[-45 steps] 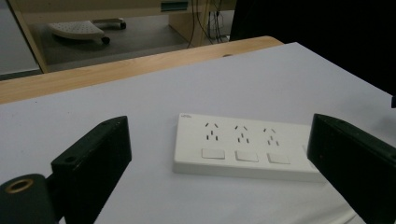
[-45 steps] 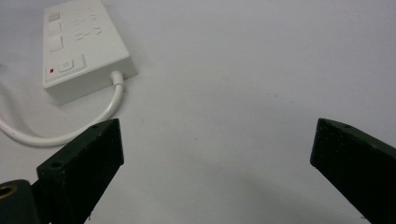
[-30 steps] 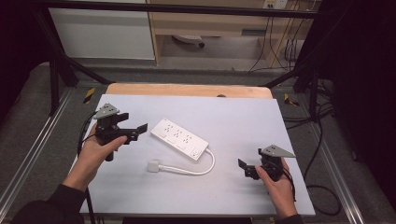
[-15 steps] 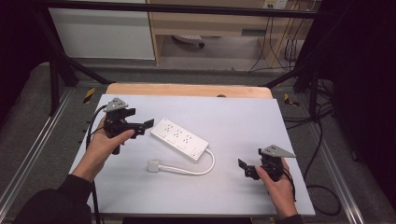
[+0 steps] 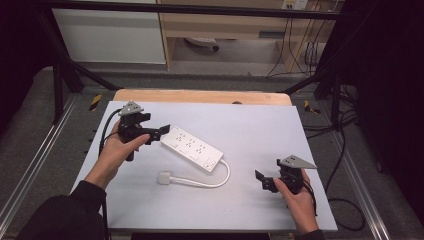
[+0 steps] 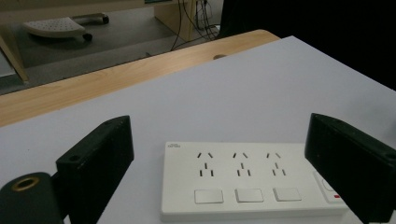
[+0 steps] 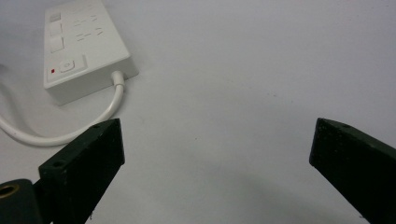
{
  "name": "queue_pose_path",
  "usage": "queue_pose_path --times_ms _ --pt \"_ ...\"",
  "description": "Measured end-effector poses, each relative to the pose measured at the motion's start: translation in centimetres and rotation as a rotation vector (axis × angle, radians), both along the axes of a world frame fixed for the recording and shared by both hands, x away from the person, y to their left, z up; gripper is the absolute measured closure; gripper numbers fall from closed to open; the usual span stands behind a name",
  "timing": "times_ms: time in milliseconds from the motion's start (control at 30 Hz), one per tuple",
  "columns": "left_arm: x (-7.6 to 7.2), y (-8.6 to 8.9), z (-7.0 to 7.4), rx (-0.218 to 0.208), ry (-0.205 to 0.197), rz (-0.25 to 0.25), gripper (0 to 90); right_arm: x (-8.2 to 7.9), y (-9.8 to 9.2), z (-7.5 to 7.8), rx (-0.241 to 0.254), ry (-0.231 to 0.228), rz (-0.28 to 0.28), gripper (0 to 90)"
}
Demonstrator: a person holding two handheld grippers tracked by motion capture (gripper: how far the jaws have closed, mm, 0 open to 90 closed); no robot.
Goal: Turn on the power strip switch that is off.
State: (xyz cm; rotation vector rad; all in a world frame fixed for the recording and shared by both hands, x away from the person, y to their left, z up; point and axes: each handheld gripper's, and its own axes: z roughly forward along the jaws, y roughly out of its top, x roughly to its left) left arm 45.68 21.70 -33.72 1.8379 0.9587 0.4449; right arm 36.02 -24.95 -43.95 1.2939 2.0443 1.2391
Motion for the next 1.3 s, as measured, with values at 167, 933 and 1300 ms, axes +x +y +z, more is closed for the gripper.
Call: queue_pose_path --times_ms 167,933,1300 --pt "0.5 -0.4 -0.1 0.006 -0.008 0.004 13.4 0.0 0.0 0.0 0.003 0.002 -0.001 3.7" --pt "2.2 -3.5 -1.1 0.068 -0.009 -0.015 42.9 0.0 -0.3 0.1 0.004 0.001 -0.003 4.0" --pt "2.5 -3.8 -1.9 0.101 0.001 -0.030 58.4 0.0 -0.2 0.1 0.005 0.002 -0.001 4.0"
